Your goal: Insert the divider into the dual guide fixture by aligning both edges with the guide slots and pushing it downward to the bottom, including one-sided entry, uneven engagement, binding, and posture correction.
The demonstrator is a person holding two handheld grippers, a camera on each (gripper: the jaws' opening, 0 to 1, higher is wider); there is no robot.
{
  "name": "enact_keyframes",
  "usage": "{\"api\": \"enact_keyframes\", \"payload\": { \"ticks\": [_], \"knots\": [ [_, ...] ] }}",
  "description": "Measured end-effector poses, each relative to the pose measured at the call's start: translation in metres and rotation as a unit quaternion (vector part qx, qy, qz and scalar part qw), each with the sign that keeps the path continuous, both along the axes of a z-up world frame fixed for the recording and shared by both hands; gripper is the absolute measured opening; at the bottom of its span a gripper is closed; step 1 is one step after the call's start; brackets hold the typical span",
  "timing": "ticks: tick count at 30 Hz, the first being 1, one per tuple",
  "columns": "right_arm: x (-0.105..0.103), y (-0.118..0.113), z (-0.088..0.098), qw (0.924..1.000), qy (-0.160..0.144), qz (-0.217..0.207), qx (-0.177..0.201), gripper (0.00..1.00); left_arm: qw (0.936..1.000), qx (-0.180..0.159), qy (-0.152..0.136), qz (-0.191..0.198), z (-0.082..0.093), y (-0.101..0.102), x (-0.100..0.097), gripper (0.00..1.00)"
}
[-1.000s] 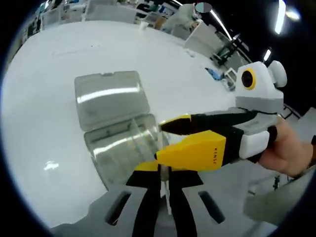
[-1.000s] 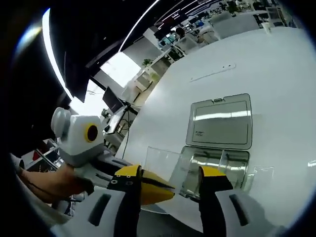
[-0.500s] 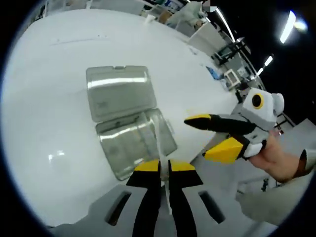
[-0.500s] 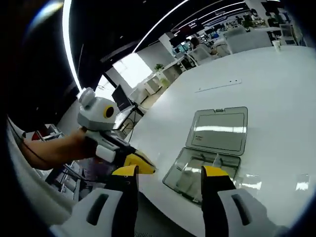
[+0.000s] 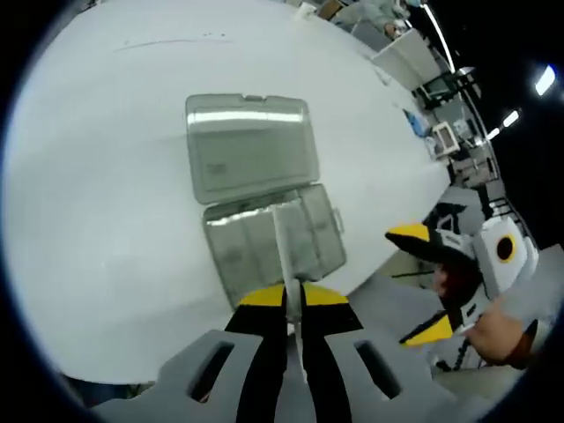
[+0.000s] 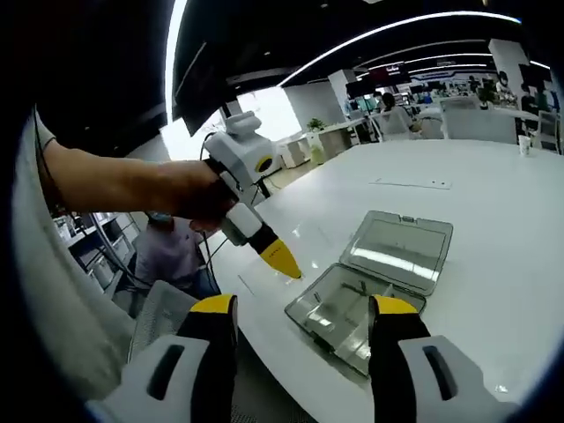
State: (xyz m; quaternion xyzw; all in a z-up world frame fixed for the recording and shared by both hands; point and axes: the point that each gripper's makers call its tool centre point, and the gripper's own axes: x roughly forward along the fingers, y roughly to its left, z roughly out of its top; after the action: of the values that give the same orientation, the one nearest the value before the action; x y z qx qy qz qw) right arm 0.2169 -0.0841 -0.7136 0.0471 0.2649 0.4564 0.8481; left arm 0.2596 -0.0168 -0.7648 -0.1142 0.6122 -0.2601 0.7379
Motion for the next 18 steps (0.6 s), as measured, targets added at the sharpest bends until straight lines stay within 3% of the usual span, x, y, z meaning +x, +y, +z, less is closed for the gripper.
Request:
{"api": "enact_keyframes", "payload": {
  "ticks": [3,10,13,18],
  "knots": [
    [0.000,-0.001,0.004,0.9994,-0.029,0.020,-0.002,0.60,0.9999,0.008,0.004,0.011,0.001,0.000,0.001,0.02],
    [-0.001,-0.006,-0.011,0.9919,-0.083,0.076,-0.059,0.65,0.9989,0.041,0.009,0.020,-0.006,-0.004,0.006,0.02],
    [-0.003,-0.009,-0.018,0.9899,-0.087,0.086,-0.072,0.67,0.9986,0.041,0.011,0.032,-0.007,-0.007,0.009,0.02],
    [-0.010,-0.014,-0.023,0.9814,-0.122,0.105,-0.104,0.73,0.9980,0.039,0.016,0.046,-0.007,-0.017,0.011,0.02]
  ]
}}
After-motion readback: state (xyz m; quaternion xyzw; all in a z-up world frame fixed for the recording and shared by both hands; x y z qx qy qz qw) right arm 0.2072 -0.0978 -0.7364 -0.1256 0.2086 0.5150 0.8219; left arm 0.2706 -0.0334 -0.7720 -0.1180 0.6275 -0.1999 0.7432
